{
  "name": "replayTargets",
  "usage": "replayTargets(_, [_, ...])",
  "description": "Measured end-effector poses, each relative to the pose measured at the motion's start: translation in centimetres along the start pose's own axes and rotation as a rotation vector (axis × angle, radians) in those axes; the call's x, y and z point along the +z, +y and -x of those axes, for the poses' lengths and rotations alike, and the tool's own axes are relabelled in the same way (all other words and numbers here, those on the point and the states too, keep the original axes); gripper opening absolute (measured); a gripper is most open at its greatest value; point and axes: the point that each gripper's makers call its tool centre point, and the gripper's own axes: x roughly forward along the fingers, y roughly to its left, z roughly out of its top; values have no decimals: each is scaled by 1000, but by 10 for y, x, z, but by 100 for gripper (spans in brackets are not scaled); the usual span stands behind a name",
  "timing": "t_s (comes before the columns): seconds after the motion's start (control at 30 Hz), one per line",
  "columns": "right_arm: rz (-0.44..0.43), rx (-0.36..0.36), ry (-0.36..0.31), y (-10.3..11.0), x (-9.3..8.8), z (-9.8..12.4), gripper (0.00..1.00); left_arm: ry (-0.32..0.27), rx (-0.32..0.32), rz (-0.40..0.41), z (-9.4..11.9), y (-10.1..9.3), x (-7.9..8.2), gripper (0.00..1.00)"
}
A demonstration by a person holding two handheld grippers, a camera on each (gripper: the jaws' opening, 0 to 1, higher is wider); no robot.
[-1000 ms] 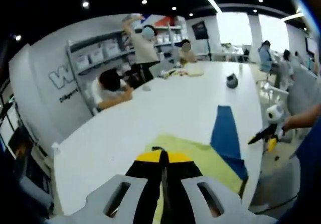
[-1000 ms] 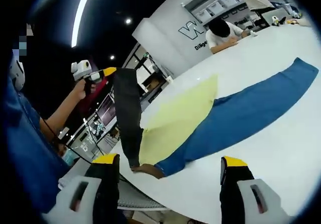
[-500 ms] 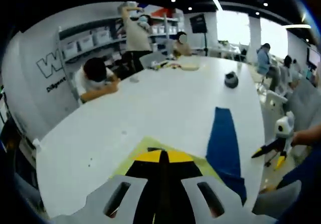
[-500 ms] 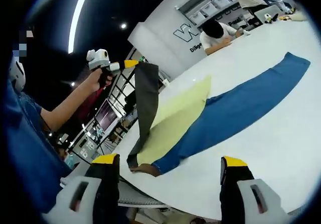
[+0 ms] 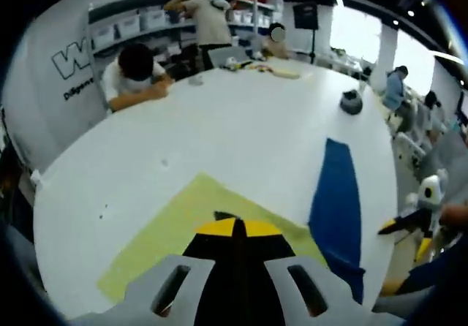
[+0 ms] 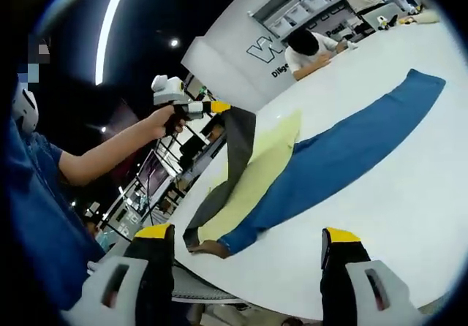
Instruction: Fold the garment on the visible template until the final outline fits inside the template.
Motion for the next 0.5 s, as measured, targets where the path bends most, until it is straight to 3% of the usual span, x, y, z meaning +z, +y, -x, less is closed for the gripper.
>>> replayTargets(0.23, [-9,-4,-6,-2,-4,2,82,17,34,33,25,12,-19,1])
replayTargets(0.33, [-17,-4,-9,-1,-5,2,82,21,47,50,34,14,-26,11])
replayTargets(0.43, [-21,-2,-14,1,-7,3,82,33,64,62,39,22,-36,28])
replayTargets(0.5, [-28,-1,-19,1,-10,4,82,43,76,73,45,25,-43,28])
